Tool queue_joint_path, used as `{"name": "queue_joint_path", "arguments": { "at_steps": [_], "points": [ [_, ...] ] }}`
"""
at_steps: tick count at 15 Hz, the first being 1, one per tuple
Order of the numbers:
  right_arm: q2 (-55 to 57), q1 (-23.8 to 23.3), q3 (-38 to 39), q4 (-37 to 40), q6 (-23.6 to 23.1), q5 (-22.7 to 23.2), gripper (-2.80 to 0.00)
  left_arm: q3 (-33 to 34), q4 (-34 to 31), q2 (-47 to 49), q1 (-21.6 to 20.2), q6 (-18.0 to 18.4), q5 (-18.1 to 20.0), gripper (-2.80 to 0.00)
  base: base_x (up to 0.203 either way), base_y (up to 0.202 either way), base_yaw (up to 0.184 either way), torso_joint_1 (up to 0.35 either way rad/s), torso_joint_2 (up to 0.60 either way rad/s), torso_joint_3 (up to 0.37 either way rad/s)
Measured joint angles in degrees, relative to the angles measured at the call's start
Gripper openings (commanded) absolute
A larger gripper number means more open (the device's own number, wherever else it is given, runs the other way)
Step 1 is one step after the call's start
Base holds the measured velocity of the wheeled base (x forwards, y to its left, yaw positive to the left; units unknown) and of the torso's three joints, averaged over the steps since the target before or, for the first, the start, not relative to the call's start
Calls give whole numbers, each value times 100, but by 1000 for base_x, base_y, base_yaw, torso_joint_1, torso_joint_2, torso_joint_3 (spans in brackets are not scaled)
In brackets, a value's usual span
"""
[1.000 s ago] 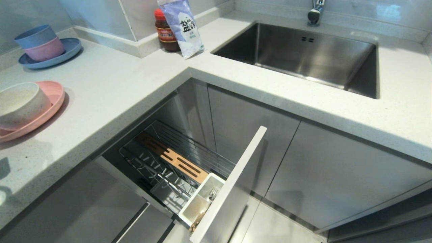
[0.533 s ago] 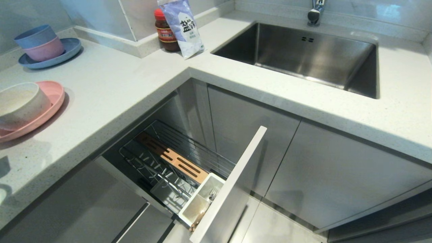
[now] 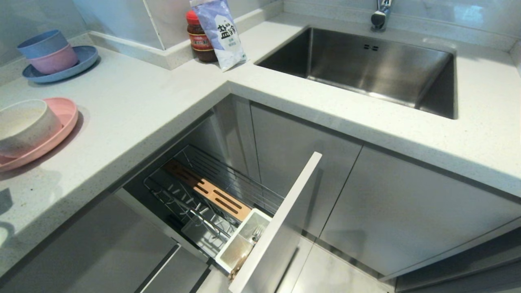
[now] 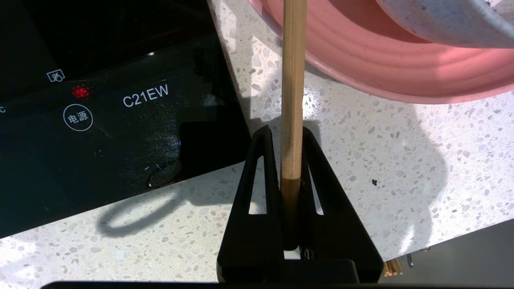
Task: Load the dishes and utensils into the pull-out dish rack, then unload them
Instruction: Take the chopsticks out of the cupboard
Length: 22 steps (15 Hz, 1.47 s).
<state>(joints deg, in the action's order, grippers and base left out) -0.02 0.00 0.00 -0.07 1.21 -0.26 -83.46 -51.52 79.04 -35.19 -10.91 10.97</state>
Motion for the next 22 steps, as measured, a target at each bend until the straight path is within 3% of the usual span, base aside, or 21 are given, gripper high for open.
{"name": "queue_joint_path", "arguments": {
  "at_steps": [12,18,19,22],
  "points": [
    [0,0,0,0,0,-1,-280,19,-51,-115,16,-5,-28,0,0,0,0,0,0,0],
    [0,0,0,0,2,-1,-280,325,-61,-721,85,-6,-75,0,0,0,0,0,0,0],
    [0,0,0,0,0,-1,-280,378,-60,-877,89,-9,-84,-280,0,0,0,0,0,0],
    [0,0,0,0,2,-1,-280,564,-57,-1429,113,-20,-318,-280,0,0,0,0,0,0]
  ]
}}
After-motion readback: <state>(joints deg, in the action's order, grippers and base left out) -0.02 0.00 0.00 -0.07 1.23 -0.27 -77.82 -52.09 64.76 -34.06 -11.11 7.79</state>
